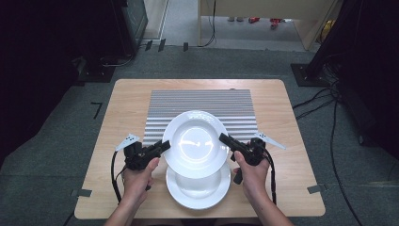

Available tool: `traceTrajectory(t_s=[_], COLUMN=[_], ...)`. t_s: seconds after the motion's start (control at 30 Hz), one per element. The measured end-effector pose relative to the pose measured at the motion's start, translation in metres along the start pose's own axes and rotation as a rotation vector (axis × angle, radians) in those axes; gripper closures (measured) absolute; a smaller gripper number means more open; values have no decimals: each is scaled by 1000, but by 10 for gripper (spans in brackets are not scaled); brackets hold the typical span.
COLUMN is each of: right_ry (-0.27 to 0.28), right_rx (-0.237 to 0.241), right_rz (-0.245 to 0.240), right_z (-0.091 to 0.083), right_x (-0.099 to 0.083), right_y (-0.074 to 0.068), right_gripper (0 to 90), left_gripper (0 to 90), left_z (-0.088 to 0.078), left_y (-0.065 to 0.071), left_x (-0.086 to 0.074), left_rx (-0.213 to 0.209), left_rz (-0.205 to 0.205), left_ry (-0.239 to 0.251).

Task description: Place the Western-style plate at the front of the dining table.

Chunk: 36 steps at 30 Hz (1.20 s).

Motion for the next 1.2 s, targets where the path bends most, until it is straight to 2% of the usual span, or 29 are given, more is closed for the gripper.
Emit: traceTrajectory(t_s=[0.3, 0.53, 0.87, 1.2], right_ry=[-15, -25, -28, -38], right_rx=[-1, -8, -27, -66], right_rz=[11, 25, 69, 88], right_z=[17, 30, 42, 55], right_x=[20, 32, 46, 57], right_y=[10, 20, 41, 64], right_gripper=[821, 816, 809, 807], left_gripper=[738, 747, 746, 749], left_z=[16, 28, 50, 79], left_y=[-6, -11, -14, -23], left_x=[20, 33, 48, 55], left_rx=[14, 14, 35, 52], left_rz=[-3, -26, -26, -87], left_ry=[-5, -6, -21, -65])
Point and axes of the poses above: each handheld gripper's, and its own axes: z roughly forward along the jaws, x roughly out of its top, y roughly to its right, the point moved 9 cm from there along z, roughly forward along the jaws, and after that the axes turned 11 degrees about x, right-handed, at the moved point
